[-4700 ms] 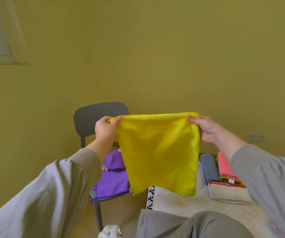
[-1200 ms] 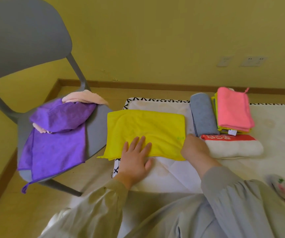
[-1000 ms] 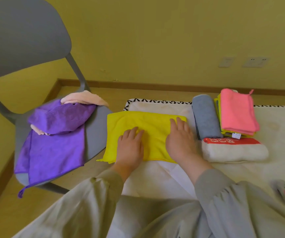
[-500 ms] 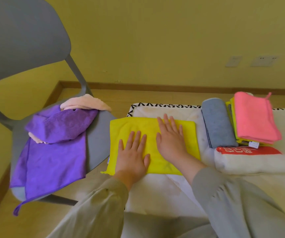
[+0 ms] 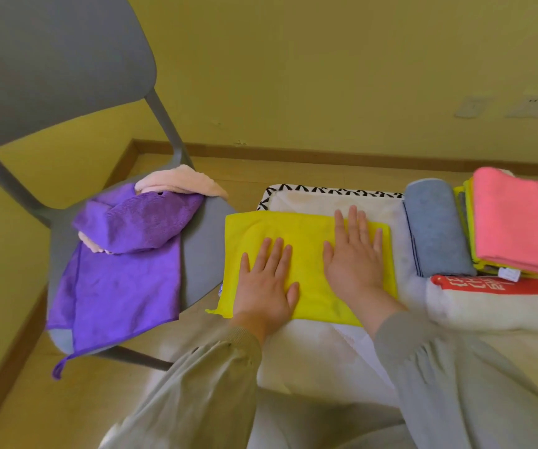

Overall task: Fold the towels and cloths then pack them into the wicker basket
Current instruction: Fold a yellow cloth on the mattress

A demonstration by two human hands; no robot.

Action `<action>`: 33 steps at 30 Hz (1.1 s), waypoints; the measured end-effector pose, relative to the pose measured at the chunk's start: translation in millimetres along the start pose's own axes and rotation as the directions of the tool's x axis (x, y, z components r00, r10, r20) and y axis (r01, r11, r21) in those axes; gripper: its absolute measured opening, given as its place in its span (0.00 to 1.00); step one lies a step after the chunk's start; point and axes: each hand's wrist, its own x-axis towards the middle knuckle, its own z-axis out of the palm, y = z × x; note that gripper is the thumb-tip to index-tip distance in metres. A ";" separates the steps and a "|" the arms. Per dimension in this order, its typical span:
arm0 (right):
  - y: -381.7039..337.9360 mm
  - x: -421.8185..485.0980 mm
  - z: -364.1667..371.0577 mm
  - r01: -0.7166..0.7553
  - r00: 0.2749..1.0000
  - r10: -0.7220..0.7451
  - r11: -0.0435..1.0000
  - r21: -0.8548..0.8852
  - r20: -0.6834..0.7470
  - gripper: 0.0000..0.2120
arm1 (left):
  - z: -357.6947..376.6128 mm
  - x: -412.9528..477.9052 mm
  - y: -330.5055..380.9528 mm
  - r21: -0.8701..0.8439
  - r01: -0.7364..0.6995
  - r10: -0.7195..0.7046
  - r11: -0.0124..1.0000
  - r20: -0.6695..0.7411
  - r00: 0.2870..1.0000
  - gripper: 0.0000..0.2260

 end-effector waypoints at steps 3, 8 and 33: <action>0.3 -12.1 11.7 0.053 0.997 -0.051 0.998 -0.022 0.060 0.28 | -0.3 -2.1 -1.5 0.001 0.008 -0.008 1.000 -0.001 1.000 0.33; 3.5 -10.2 -1.5 -0.200 0.979 0.196 0.977 0.070 0.049 0.29 | -1.7 -2.0 -2.3 -0.019 0.008 -0.008 1.000 -0.010 1.000 0.33; 4.6 -21.3 13.3 0.021 0.988 -0.036 0.995 0.098 0.151 0.28 | -27.5 52.0 -23.8 -0.002 0.302 -0.301 0.953 0.053 0.952 0.29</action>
